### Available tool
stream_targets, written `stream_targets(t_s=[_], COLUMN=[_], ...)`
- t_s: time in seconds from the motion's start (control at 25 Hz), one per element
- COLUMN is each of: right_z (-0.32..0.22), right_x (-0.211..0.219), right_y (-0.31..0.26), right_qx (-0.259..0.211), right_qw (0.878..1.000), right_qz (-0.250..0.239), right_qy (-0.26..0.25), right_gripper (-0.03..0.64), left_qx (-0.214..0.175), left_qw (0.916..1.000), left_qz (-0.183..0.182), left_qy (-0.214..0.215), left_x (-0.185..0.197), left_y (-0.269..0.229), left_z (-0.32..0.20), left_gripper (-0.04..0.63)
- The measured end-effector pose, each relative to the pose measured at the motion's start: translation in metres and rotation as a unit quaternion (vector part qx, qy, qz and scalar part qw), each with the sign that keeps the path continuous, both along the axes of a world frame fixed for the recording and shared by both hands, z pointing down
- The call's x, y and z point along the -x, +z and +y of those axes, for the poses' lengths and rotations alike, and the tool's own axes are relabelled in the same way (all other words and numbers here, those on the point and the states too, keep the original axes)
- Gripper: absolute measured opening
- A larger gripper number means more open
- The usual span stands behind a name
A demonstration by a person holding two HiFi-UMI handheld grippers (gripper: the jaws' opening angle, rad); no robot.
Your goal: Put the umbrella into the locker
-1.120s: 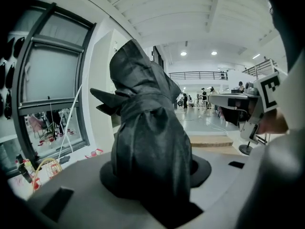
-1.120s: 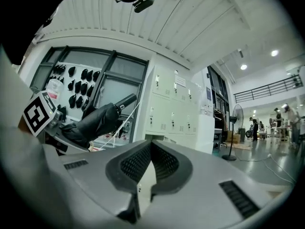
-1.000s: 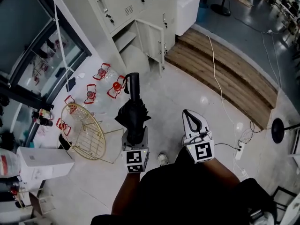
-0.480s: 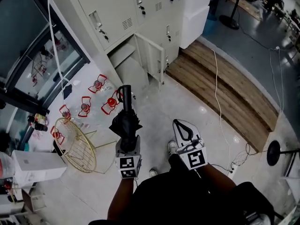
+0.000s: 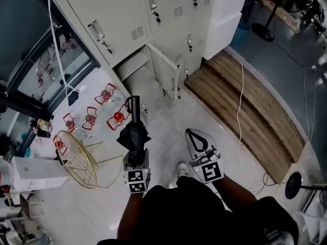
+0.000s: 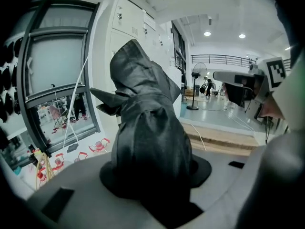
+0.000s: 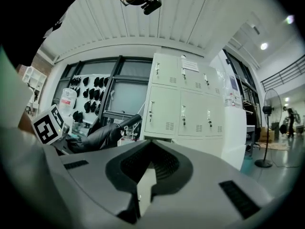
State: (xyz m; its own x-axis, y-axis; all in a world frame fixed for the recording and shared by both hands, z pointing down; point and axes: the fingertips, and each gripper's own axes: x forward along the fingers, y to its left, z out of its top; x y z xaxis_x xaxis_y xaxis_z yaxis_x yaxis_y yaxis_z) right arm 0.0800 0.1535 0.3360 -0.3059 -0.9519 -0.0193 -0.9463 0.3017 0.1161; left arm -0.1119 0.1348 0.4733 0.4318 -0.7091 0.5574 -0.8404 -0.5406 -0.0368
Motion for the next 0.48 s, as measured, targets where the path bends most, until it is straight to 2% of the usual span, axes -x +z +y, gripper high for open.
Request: stream_targets(t_s=[0.24,0.48], right_z=[-0.033,-0.065], right_x=[-0.011,-0.003], right_y=[0.007,0.025], right_qx=[0.005,0.029], right_qw=[1.000,0.998], right_qz=[-0.012,-0.031], right_qy=[-0.024,-0.047], right_gripper=[-0.002,-0.002], left_qx=[0.024,0.043], left_qw=[0.9991,0.9986], left_qz=[-0.018,-0.015], left_qy=[-0.029,-0.026], left_x=[0.000,-0.007], left_y=[0.015,0.034], left_z=[-0.017,-0.038], left_gripper=[0.179,0.179])
